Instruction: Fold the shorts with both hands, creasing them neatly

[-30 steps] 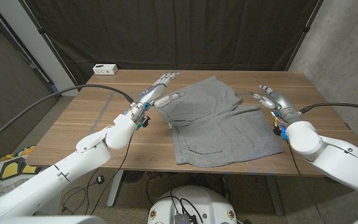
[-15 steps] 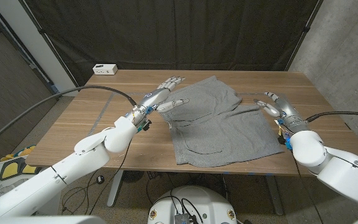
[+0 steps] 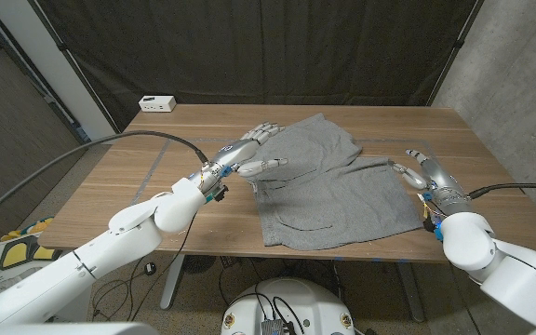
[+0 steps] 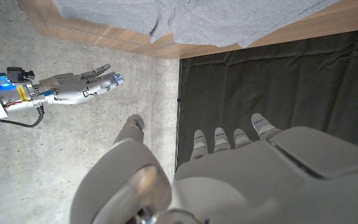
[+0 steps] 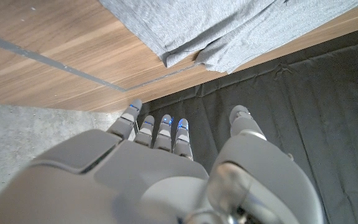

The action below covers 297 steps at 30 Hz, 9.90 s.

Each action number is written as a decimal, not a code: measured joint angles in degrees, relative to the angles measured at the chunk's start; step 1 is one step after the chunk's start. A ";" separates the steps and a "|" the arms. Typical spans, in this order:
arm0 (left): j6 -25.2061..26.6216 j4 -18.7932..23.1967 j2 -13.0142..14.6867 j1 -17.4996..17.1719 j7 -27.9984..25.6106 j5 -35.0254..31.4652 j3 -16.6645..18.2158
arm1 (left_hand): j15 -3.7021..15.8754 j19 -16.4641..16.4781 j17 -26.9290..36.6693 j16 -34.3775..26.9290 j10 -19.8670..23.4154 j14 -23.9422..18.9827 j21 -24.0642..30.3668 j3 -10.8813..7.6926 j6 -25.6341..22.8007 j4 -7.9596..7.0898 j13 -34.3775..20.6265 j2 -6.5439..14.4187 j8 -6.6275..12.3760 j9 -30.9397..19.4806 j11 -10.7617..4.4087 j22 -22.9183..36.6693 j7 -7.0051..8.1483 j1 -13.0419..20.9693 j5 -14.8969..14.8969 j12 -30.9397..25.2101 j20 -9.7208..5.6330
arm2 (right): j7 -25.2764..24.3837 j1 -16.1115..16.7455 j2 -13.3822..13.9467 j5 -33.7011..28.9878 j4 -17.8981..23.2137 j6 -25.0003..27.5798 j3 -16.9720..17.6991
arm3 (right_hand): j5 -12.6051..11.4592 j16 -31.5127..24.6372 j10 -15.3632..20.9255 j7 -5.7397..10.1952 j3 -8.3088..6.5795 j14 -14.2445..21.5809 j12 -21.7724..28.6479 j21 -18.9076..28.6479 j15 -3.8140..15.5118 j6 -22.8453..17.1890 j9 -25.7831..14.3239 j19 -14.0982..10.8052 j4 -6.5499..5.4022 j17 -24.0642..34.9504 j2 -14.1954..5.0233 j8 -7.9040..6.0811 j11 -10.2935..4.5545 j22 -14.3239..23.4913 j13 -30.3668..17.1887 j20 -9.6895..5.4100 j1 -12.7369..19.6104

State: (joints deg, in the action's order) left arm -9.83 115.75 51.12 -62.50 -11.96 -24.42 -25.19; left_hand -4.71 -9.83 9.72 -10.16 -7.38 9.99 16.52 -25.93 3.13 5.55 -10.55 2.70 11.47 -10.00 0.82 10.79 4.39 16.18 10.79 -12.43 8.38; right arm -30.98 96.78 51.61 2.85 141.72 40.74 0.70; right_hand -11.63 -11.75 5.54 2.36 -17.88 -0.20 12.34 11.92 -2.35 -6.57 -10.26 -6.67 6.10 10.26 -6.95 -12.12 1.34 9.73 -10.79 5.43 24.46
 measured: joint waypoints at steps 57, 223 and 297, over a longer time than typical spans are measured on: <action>-3.85 1.55 5.05 0.03 9.02 -6.48 -0.53 | -3.43 0.55 -0.01 -0.45 4.64 -0.11 -0.40 2.51 -18.44 4.10 0.02 -7.51 3.60 -0.28 1.33 0.14 -2.67 9.03 2.58 -0.31 1.81 | -6.84 -1.78 -5.40 -9.78 1.54 20.21 -13.85 | 0.44 0.00 4.95 -0.19 -0.21 5.04 0.00 0.49 1.54 -10.03 -0.29 -5.69 3.38 0.02 3.11 -1.33 -2.10 0.00 0.00 0.45 5.34; 6.05 7.01 5.09 2.31 20.18 -13.80 -5.13 | 0.31 12.37 -0.24 0.22 23.42 -10.72 0.95 -1.11 -55.30 2.95 -0.53 6.96 17.11 -11.96 -0.30 2.14 -9.96 42.51 4.07 1.05 -0.72 | -9.39 -16.77 -12.22 -41.62 -11.52 37.13 -33.88 | -2.51 -3.87 25.66 1.67 7.50 18.59 -0.36 1.32 4.71 -54.21 -2.63 -15.09 1.57 2.41 -1.34 -7.30 -12.42 1.09 -0.28 -7.95 41.78; -1.94 3.32 15.71 -0.55 26.21 25.35 12.26 | 0.31 13.11 -0.39 0.22 23.96 -11.18 3.00 -1.79 -55.19 3.88 -0.36 6.65 17.65 -11.96 0.63 2.40 -11.35 43.45 4.74 1.05 -1.00 | 28.22 -9.09 -39.06 -102.70 -11.06 10.04 -16.79 | -3.67 -2.00 24.43 3.61 9.43 16.97 -0.88 0.93 4.50 -54.72 -3.99 -13.79 0.53 1.98 -1.64 -7.09 -13.22 1.07 -0.54 -8.09 42.22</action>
State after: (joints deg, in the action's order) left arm -11.76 119.07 66.83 -63.06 14.25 0.92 -12.93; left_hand -4.40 3.28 9.33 -9.94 16.58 -1.20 19.51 -27.73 -52.06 9.42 -10.92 9.35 29.12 -21.96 1.45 13.19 -6.95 59.63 15.53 -11.38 7.38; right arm -2.77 87.69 12.55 -99.85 130.67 50.78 -16.10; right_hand -15.29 -13.75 29.97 5.97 -8.46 16.77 11.46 12.85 2.15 -61.29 -14.25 -20.46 6.62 12.24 -8.59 -19.21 -11.88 10.79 -11.32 -2.65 66.69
